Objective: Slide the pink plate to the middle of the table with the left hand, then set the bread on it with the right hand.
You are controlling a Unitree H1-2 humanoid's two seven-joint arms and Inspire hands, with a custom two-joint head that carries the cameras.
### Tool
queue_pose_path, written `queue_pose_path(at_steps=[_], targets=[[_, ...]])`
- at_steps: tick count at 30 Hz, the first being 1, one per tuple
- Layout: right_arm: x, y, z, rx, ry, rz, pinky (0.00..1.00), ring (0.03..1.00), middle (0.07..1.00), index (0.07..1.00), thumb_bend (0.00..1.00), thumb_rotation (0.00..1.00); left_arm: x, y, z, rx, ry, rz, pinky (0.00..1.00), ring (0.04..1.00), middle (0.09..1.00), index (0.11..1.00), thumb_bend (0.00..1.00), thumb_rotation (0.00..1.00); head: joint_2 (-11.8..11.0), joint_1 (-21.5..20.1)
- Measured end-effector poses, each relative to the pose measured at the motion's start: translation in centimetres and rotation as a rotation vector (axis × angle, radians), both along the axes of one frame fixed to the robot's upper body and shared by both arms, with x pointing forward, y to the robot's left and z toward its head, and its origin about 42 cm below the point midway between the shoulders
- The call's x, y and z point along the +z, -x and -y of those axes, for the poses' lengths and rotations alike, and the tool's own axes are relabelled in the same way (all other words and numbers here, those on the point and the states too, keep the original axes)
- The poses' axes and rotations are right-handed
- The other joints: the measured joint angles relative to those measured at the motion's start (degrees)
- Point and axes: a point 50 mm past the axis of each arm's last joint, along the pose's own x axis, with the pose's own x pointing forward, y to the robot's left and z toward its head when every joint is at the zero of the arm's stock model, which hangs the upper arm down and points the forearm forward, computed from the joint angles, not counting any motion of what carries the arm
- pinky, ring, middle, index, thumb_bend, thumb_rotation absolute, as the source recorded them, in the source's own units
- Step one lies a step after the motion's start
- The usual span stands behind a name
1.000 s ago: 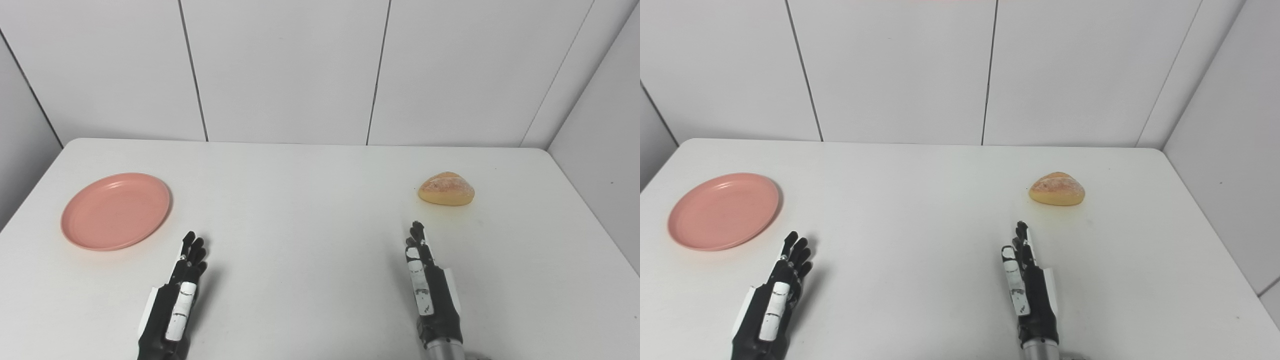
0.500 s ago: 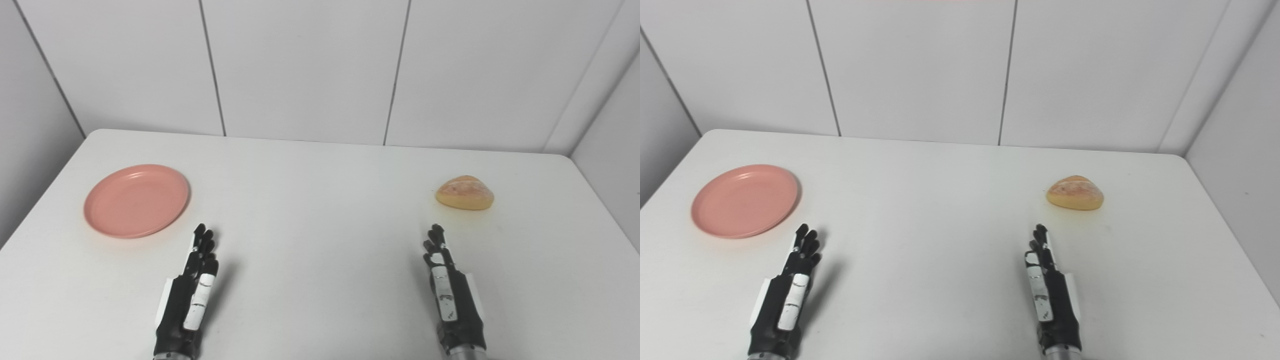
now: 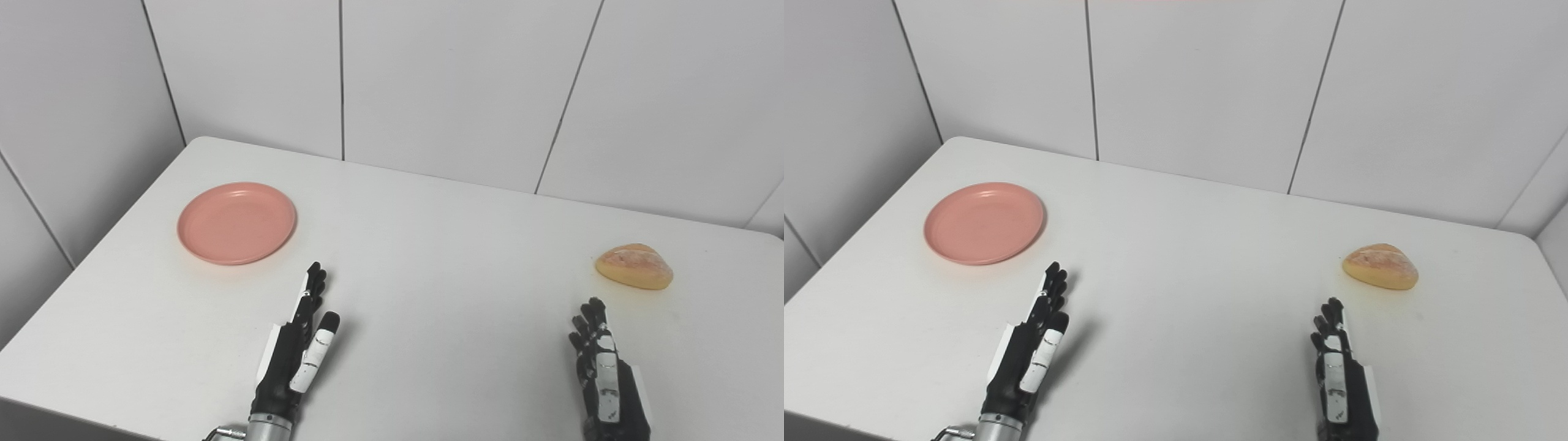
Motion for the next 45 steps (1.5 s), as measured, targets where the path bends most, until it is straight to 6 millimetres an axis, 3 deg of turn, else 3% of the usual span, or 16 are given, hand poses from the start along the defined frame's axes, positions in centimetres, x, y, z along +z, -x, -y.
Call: queue_pose_path(at_steps=[9,17,21,28,32,35,39,45], targets=[[-0.2,-0.6,0.6,-0.004,0.002,0.011,1.0,0.998,1.0,1.0,0.84,1.0,-0.3,0.0,0.3,0.002,0.004,0.018,1.0,1.0,1.0,1.0,0.68,0.97,-2.3,0.6],[-0.2,-0.8,0.6,-0.003,0.012,0.021,1.0,0.997,1.0,1.0,0.83,1.0,-0.5,0.0,0.4,0.0,0.009,0.025,1.0,1.0,1.0,1.0,0.66,0.96,-2.8,-0.2],[-0.2,-1.1,0.5,-0.001,0.017,0.021,1.0,0.993,1.0,1.0,0.82,1.0,-0.5,-0.1,0.1,0.004,0.064,0.021,1.0,1.0,1.0,1.0,0.67,0.89,-2.9,-0.6],[-0.2,-1.1,0.3,0.001,0.033,0.024,1.0,0.985,1.0,0.999,0.84,1.0,0.6,-1.0,-0.1,0.015,0.174,-0.054,1.0,1.0,1.0,1.0,0.78,0.88,-3.1,-1.3],[-0.1,-1.1,0.1,0.004,0.031,0.027,1.0,0.981,0.998,0.991,0.85,0.99,2.2,-3.1,-0.5,0.023,0.198,-0.087,1.0,0.973,0.976,0.979,0.81,0.89,-3.0,-1.2],[0.1,-1.2,-0.3,0.007,0.022,0.035,1.0,0.977,0.996,0.989,0.85,0.98,5.9,-6.1,-0.8,0.013,0.197,-0.001,0.99,0.951,0.952,0.947,0.84,0.87,-3.2,-1.1],[0.3,-1.3,-0.7,0.012,0.013,0.04,1.0,0.977,0.996,0.989,0.84,0.98,10.7,-8.7,-1.0,-0.007,0.187,0.136,0.98,0.951,0.961,0.941,0.87,0.87,-3.4,-1.2],[0.3,-1.4,-0.7,0.013,0.016,0.042,1.0,0.975,0.993,0.988,0.82,1.0,11.7,-10.3,-3.0,-0.01,0.19,0.099,0.98,0.963,0.98,0.945,0.9,0.91,-3.6,-1.8]])
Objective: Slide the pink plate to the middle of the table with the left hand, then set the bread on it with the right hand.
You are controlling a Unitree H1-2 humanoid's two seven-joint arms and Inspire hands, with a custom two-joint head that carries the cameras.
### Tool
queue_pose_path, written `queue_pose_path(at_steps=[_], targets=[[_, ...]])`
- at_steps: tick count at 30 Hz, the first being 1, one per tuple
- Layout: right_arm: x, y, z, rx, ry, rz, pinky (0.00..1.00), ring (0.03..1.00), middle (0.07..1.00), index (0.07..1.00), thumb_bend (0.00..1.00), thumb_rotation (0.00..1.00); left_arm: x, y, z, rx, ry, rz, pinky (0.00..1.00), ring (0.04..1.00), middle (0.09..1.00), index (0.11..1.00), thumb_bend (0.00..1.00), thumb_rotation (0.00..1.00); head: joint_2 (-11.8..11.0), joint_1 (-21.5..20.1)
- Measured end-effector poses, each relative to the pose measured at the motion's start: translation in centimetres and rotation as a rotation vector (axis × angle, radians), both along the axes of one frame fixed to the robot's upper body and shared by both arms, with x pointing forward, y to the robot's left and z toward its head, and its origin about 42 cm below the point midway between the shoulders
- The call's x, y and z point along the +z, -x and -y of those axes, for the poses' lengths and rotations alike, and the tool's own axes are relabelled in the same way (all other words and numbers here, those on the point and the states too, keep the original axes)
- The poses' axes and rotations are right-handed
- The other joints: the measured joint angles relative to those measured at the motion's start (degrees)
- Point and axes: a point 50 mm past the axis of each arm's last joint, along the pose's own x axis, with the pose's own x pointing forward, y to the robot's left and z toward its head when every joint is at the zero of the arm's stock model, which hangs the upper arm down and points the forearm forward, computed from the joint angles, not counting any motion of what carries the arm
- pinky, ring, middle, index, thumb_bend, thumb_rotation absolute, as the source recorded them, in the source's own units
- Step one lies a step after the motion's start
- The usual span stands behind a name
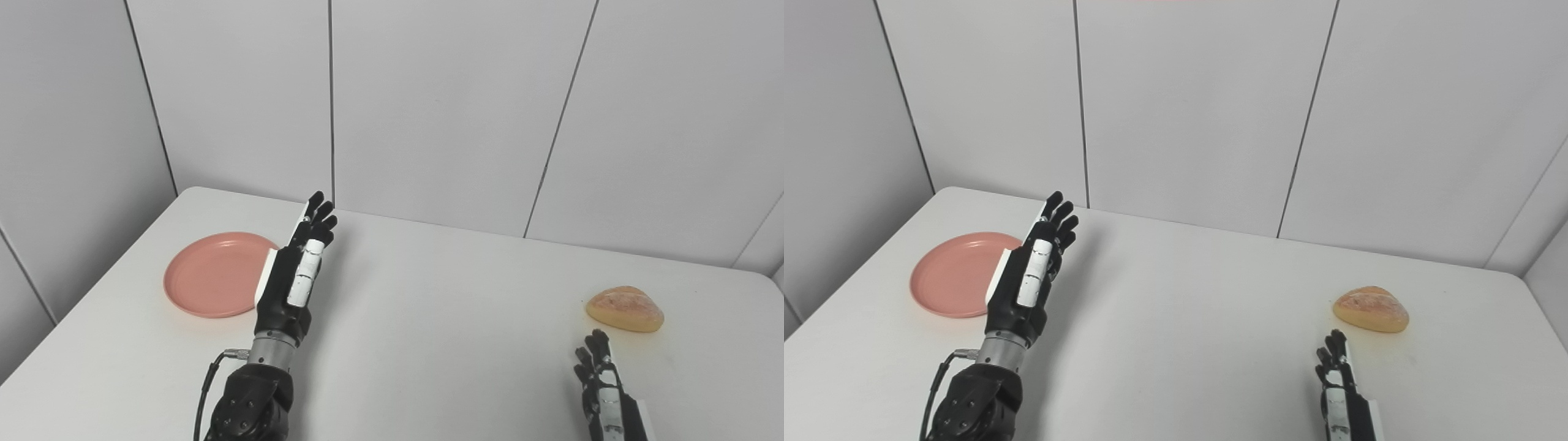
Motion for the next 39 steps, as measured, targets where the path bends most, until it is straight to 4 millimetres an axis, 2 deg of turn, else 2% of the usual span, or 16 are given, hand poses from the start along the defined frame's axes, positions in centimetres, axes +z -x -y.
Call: queue_pose_path(at_steps=[2,8,13,17,19,22,26,29,33,39], targets=[[0.0,0.0,0.0,-0.001,0.006,-0.001,1.0,0.974,0.992,0.987,0.82,1.0,0.1,-0.6,-1.0,0.007,-0.004,-0.014,0.98,0.958,0.977,0.938,0.91,0.9,0.0,0.0],[-0.1,0.0,0.1,-0.003,0.008,-0.003,1.0,0.968,0.982,0.975,0.84,0.98,2.3,-2.7,-3.5,0.014,-0.057,0.022,1.0,0.955,0.952,0.919,0.93,0.89,0.3,0.1],[-0.1,0.0,0.0,-0.002,0.006,-0.002,1.0,0.973,0.985,0.984,0.84,0.98,4.3,-4.0,-5.6,0.024,-0.07,0.06,1.0,0.973,0.966,0.949,0.93,0.89,0.4,0.2],[0.0,0.0,0.1,-0.002,0.006,-0.002,1.0,0.971,0.98,0.982,0.83,0.98,5.2,-5.3,-8.7,0.064,-0.107,0.063,1.0,0.947,0.953,0.938,0.95,0.88,0.4,0.3],[-0.1,0.0,0.1,-0.002,0.007,-0.002,1.0,0.971,0.978,0.982,0.83,0.98,5.1,-5.6,-10.4,0.097,-0.109,0.052,0.99,0.934,0.943,0.926,0.95,0.87,0.4,0.3],[-0.1,0.0,0.2,-0.002,0.011,-0.002,1.0,0.968,0.975,0.983,0.83,0.99,4.5,-6.0,-11.8,0.12,-0.124,0.029,0.92,0.923,0.936,0.918,0.94,0.87,0.5,0.3],[-0.1,0.0,0.3,-0.002,0.012,-0.003,1.0,0.966,0.97,0.98,0.82,0.99,4.2,-6.7,-13.0,0.13,-0.137,-0.001,0.92,0.93,0.937,0.919,0.94,0.86,0.4,0.4],[-0.1,0.0,0.3,-0.002,0.012,-0.003,1.0,0.966,0.968,0.984,0.81,1.0,4.4,-7.6,-14.5,0.135,-0.135,-0.001,0.96,0.935,0.938,0.928,0.96,0.83,0.5,0.4],[-0.1,0.0,0.3,-0.002,0.012,-0.003,1.0,0.964,0.964,0.985,0.81,1.0,4.9,-8.6,-16.6,0.133,-0.127,0.003,0.95,0.936,0.929,0.941,0.97,0.8,0.5,0.4],[-0.1,0.0,0.3,-0.002,0.013,-0.001,0.99,0.96,0.958,0.986,0.81,1.0,4.1,-9.5,-19.9,0.142,-0.118,-0.006,0.93,0.91,0.897,0.893,0.97,0.78,0.5,0.2]])
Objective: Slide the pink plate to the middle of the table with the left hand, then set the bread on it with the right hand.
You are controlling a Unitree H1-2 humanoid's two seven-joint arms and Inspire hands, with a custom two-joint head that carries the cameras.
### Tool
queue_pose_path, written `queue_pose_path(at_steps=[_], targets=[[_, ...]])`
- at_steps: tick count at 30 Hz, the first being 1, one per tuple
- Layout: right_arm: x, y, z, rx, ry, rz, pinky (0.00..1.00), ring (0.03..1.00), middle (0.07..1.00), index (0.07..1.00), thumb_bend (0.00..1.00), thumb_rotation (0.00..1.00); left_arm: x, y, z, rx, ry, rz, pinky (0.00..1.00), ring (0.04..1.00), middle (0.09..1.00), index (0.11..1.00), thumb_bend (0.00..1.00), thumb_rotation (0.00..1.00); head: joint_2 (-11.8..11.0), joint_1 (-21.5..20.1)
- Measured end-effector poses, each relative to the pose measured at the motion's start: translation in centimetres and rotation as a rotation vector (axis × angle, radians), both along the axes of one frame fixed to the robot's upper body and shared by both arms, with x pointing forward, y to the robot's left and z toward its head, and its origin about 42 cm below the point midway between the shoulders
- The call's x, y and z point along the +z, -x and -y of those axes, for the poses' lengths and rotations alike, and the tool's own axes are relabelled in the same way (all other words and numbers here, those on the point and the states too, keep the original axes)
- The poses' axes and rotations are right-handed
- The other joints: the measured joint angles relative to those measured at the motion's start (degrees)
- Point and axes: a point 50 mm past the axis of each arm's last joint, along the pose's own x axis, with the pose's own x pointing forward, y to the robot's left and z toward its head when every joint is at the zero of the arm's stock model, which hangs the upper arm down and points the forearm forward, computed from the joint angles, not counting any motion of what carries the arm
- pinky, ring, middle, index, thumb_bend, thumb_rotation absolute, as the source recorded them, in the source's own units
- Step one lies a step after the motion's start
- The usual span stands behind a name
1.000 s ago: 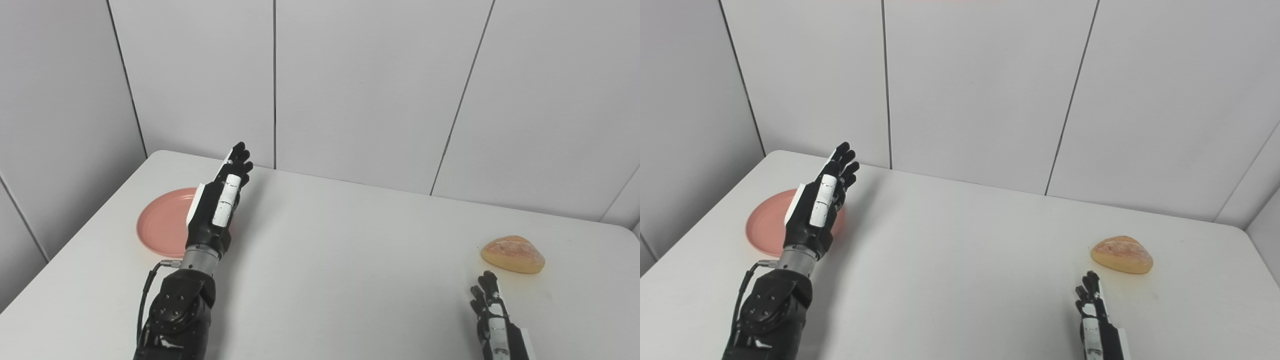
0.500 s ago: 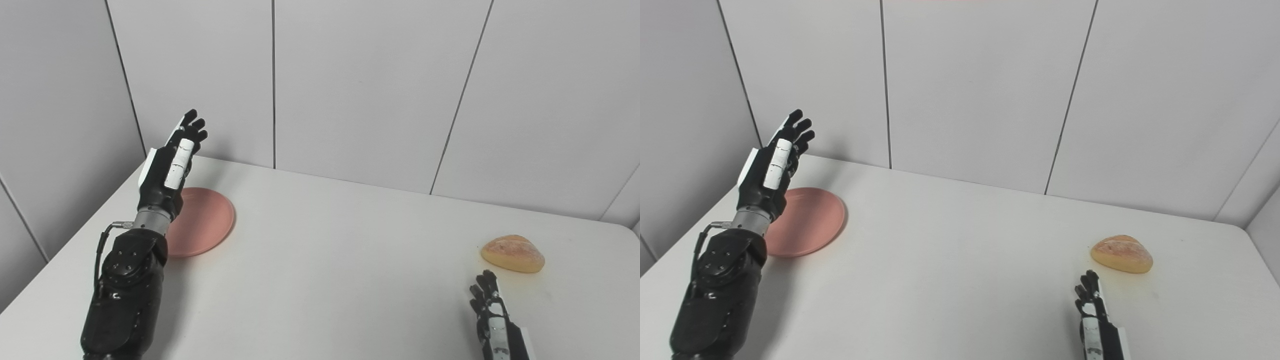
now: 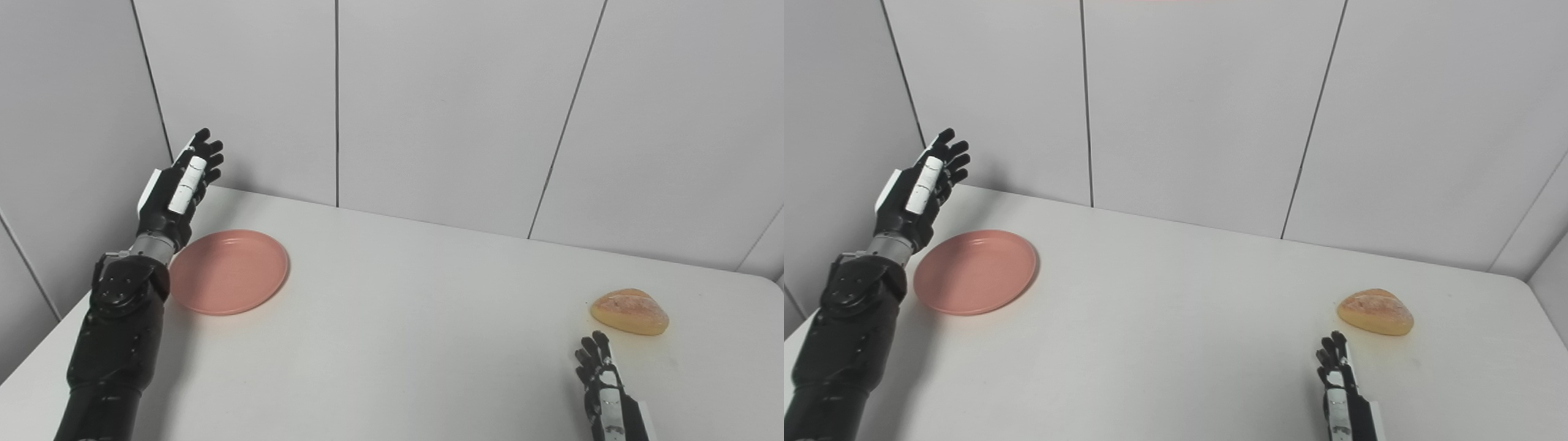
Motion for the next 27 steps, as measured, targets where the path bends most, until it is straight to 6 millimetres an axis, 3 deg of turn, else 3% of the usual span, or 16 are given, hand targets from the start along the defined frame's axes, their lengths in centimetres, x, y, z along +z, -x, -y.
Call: queue_pose_path(at_steps=[4,8,19,27], targets=[[0.0,0.0,0.1,0.0,0.002,0.0,0.98,0.957,0.954,0.989,0.81,1.0,-1.1,-0.2,-1.6,0.03,0.038,0.014,0.91,0.873,0.867,0.855,0.95,0.77,0.0,0.0],[0.0,0.0,0.1,0.0,0.003,0.0,0.97,0.953,0.949,0.989,0.81,1.0,-1.2,-0.4,-2.5,0.039,0.083,0.033,0.94,0.872,0.862,0.867,0.94,0.77,0.0,0.0],[0.0,0.0,0.1,0.005,0.005,0.002,0.95,0.941,0.939,0.988,0.8,1.0,-0.6,-0.8,-5.9,0.043,0.11,0.035,0.89,0.88,0.861,0.876,0.95,0.76,0.2,-0.1],[0.0,0.1,0.1,0.006,0.006,0.001,0.95,0.935,0.932,0.983,0.82,1.0,-3.7,-0.5,-7.2,0.063,0.182,-0.037,0.86,0.885,0.848,0.869,0.92,0.69,0.6,-0.5]])
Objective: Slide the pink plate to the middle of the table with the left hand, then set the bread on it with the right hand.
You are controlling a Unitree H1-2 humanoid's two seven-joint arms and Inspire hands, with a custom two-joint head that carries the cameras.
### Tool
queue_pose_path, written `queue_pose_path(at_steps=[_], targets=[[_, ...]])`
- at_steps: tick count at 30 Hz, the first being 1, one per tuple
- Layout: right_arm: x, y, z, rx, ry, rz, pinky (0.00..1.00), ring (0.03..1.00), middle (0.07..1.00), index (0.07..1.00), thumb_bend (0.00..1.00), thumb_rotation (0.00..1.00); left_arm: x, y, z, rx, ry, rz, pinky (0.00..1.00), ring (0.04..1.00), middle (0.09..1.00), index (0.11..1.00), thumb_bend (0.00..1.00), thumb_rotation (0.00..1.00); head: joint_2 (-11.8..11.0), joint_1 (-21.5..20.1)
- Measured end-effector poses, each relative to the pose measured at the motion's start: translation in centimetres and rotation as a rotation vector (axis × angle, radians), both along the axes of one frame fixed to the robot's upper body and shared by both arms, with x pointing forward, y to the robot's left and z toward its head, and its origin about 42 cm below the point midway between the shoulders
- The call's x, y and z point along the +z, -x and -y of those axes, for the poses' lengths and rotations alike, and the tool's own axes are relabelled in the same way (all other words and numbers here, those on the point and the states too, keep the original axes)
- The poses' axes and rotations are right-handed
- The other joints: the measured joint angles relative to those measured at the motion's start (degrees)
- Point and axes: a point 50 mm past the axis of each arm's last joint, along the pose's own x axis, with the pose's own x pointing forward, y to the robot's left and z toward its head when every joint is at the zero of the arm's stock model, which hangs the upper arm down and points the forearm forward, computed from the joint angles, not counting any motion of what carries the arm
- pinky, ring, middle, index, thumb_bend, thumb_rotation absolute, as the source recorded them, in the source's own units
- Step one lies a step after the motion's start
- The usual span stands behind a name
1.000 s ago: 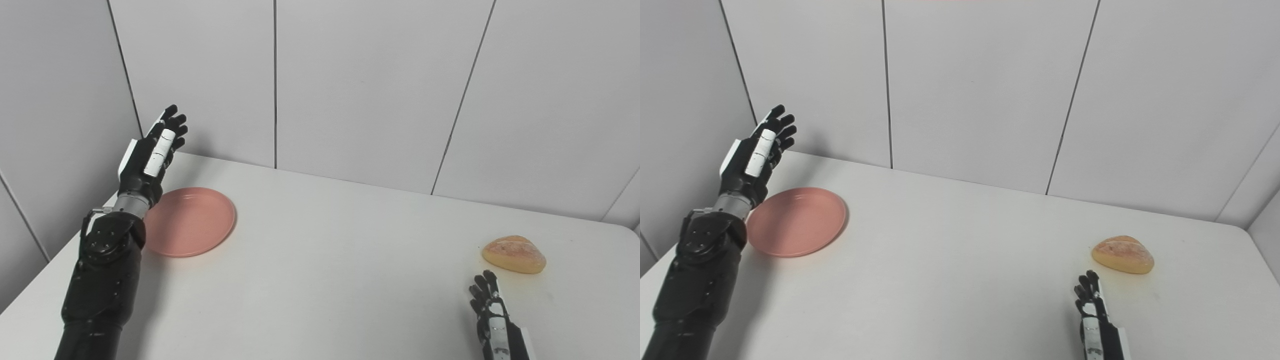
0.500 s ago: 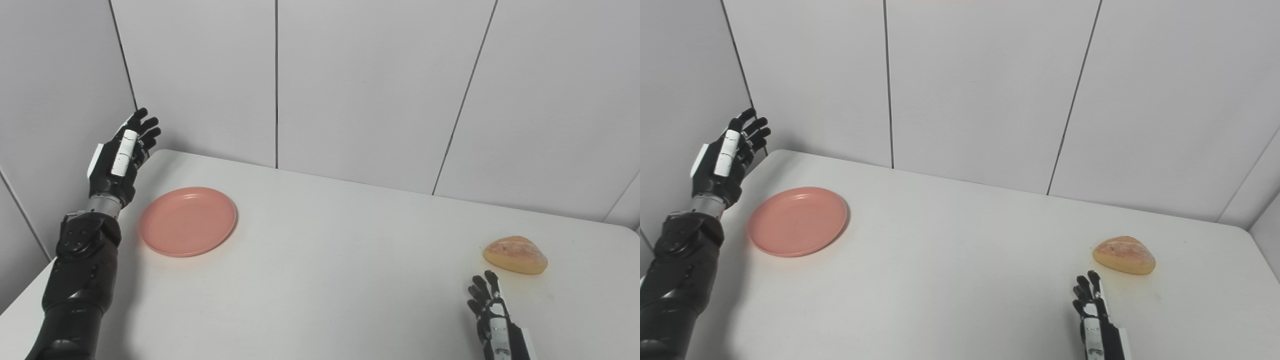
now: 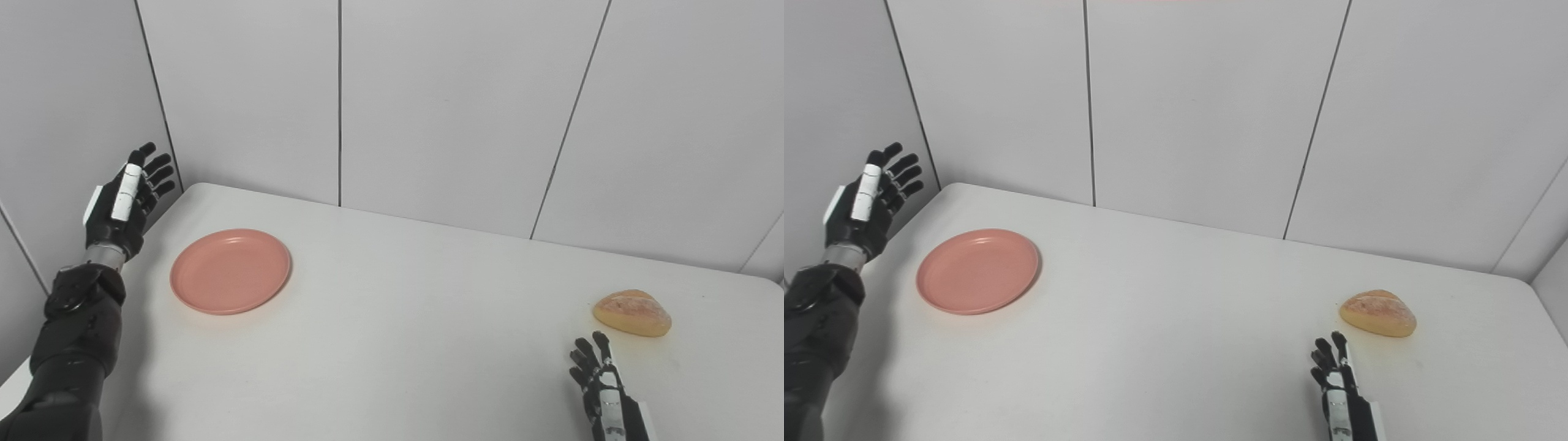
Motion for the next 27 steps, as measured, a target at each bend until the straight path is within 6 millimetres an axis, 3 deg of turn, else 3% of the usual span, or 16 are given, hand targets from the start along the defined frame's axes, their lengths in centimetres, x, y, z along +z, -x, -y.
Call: queue_pose_path(at_steps=[10,16,22,27], targets=[[0.0,0.0,0.0,0.006,0.002,0.001,0.93,0.923,0.927,0.981,0.83,1.0,-2.3,0.0,0.1,0.022,0.01,-0.079,0.83,0.865,0.844,0.857,0.86,0.69,0.2,0.0],[0.1,0.1,0.0,0.006,0.002,0.003,0.93,0.921,0.925,0.982,0.83,1.0,-2.3,-0.2,0.3,0.023,-0.006,-0.078,0.82,0.856,0.857,0.864,0.84,0.68,0.6,-0.3],[0.1,0.2,0.1,0.005,0.002,0.003,0.91,0.913,0.921,0.981,0.84,1.0,-3.3,-0.3,0.8,0.019,0.014,-0.105,0.84,0.86,0.844,0.848,0.89,0.67,1.2,-0.5],[0.1,0.2,0.1,0.006,-0.004,0.004,0.92,0.912,0.912,0.981,0.84,1.0,-3.6,-0.5,1.4,0.004,0.018,-0.108,0.79,0.853,0.833,0.848,0.88,0.68,1.4,-0.4]])
